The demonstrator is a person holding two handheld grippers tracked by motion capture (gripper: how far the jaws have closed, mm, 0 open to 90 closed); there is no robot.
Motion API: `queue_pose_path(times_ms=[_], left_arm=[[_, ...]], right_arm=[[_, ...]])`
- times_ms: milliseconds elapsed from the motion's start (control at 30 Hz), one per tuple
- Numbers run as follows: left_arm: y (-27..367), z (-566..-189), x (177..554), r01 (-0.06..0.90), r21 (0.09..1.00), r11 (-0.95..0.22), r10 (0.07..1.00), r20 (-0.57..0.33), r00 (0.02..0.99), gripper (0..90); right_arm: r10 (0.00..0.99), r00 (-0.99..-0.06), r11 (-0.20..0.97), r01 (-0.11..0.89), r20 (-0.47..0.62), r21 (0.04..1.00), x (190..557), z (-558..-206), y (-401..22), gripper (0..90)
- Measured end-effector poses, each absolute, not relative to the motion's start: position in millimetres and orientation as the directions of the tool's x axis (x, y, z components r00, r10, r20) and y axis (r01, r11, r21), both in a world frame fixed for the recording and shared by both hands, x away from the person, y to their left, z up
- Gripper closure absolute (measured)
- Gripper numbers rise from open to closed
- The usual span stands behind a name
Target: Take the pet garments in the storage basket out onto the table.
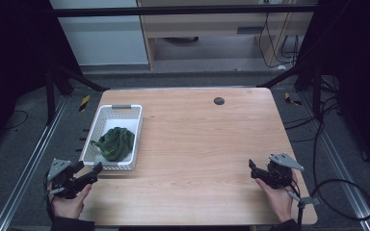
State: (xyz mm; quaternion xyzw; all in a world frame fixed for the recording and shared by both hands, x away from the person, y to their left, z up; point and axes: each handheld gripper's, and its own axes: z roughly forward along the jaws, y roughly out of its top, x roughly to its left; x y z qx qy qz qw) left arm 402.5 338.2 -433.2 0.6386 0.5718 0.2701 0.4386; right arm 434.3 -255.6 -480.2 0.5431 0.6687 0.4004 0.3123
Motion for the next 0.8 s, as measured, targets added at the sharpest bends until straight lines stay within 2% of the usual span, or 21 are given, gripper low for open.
queue_pose_path(times_ms=[800], left_arm=[[332.2, -385.7, 439.0, 0.472, 0.881, -0.027, 0.966, -0.099, 0.239, 19.3]], right_arm=[[0.970, -0.244, 0.136, 0.487, -0.015, 0.863, 436.3, -481.6, -249.7, 15.2]])
